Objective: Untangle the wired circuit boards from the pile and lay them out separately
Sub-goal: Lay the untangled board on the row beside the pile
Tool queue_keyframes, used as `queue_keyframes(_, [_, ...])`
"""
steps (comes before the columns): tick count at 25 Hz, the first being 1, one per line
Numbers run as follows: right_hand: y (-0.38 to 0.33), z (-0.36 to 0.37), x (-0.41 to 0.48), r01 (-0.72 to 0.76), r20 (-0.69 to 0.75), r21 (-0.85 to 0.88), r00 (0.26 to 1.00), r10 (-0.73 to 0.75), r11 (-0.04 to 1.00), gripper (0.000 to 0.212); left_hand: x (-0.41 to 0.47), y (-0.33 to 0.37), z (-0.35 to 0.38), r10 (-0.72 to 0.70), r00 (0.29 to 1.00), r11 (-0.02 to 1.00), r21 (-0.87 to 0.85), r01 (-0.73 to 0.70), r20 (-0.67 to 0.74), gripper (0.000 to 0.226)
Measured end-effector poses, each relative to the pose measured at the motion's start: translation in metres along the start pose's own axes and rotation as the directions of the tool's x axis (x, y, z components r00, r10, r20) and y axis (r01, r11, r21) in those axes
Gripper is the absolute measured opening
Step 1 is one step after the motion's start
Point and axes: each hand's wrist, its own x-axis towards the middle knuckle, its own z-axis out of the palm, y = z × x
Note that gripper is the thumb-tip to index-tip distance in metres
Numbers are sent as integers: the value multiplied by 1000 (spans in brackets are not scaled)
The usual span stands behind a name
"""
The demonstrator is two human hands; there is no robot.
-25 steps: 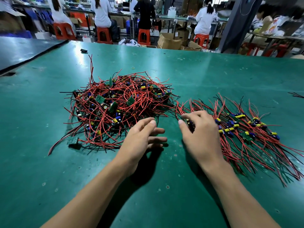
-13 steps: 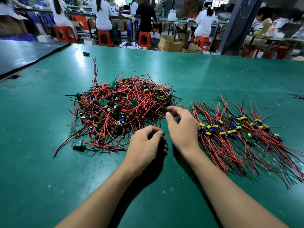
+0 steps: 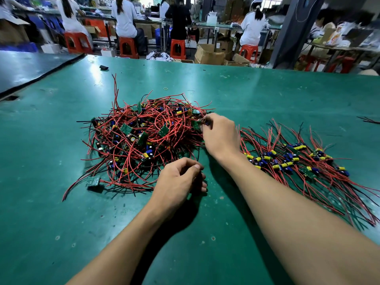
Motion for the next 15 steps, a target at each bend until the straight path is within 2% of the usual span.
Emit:
queue_keyframes(2, [5, -12, 0, -134, 37, 249, 991, 129, 959, 15, -1, 1, 1, -4, 1000, 1000, 0, 4, 4, 14])
queue_keyframes(5, [8, -32, -5, -198, 185, 521, 976, 116, 831, 22, -2, 2, 2, 0, 1000, 1000, -11, 0, 3, 13])
queue_keyframes(9, [6, -50, -30, -180, 226, 695, 974, 26, 696, 26, -2, 2, 2, 17, 999, 1000, -5, -17, 30, 14])
queue_keyframes(11, [8, -52, -48, -246, 308, 778, 951, -10, 579, 26, -2, 1, 2, 22, 999, 1000, -20, -21, 30, 17])
queue_keyframes(13, [11, -50, -65, -352, 454, 789, 886, -92, 503, 26, -2, 0, 1, 10, 999, 995, -99, -6, 40, 25])
queue_keyframes(15, [17, -48, -80, -419, 565, 756, 806, -179, 503, 24, -2, -1, -1, 4, 998, 987, -159, 7, 68, 39])
